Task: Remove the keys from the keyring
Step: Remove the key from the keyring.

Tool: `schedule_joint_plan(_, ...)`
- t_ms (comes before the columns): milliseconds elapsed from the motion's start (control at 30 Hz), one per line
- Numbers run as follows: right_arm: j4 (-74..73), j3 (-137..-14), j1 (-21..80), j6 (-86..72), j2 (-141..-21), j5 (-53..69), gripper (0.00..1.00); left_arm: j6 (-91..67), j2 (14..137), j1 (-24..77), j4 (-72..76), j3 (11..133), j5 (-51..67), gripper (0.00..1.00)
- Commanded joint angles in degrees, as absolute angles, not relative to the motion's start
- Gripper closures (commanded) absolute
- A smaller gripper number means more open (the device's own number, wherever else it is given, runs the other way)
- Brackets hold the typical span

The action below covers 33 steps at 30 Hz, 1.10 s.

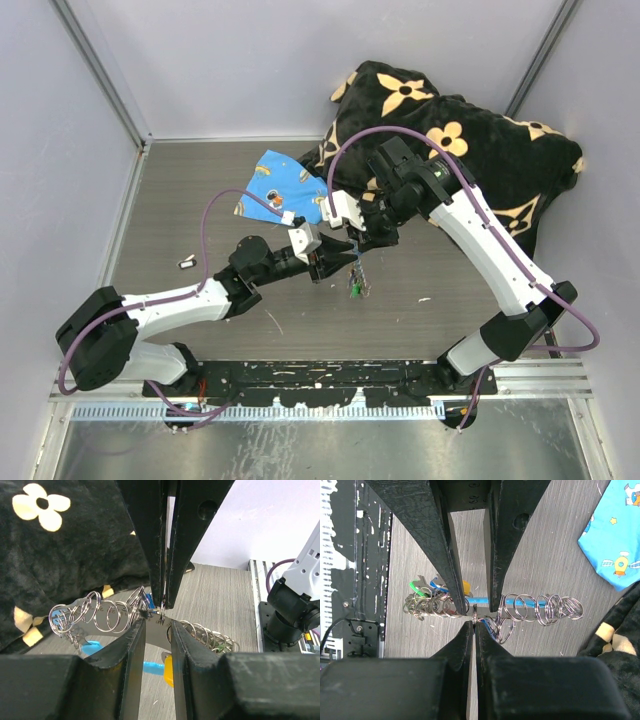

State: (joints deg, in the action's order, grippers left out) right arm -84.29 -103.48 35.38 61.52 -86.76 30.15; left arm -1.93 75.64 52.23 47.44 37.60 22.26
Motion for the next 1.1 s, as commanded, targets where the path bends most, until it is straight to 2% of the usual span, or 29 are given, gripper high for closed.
schedule_joint_plan(0,-83.57,-104.43,35.95,61.60,-85.87,32.61,0.99,-1.88,74.62,52.39,52.40,40.29,22.73,0.73)
schedule_joint_plan(233,-83.52,-104.41,35.96,61.54,-86.03,32.61,0.99,-2.76,74.54,52.40,52.69,40.56,23.69,0.79)
schedule_joint_plan(667,-83.58,-104.05,36.47,61.35,-86.22,31.81,0.99,-3.65,74.89,52.42,52.26,41.29,24.07,0.81)
schedule_joint_plan(767,-83.58,-104.20,36.54,61.33,-86.22,31.90,0.99,-3.69,75.06,52.39,52.14,41.52,24.46,0.86)
schedule_joint_plan(867,-83.58,-104.21,36.64,61.29,-86.29,31.97,0.99,-3.61,75.15,52.48,51.32,41.93,25.09,0.99)
schedule_joint_plan(1000,-83.50,-104.23,36.65,61.17,-86.25,32.35,0.98,-3.34,74.99,52.41,50.81,41.84,25.89,1.00)
schedule_joint_plan(1067,-83.43,-104.43,36.65,61.15,-86.10,33.02,0.93,-3.38,74.46,52.40,50.92,41.47,25.95,1.00)
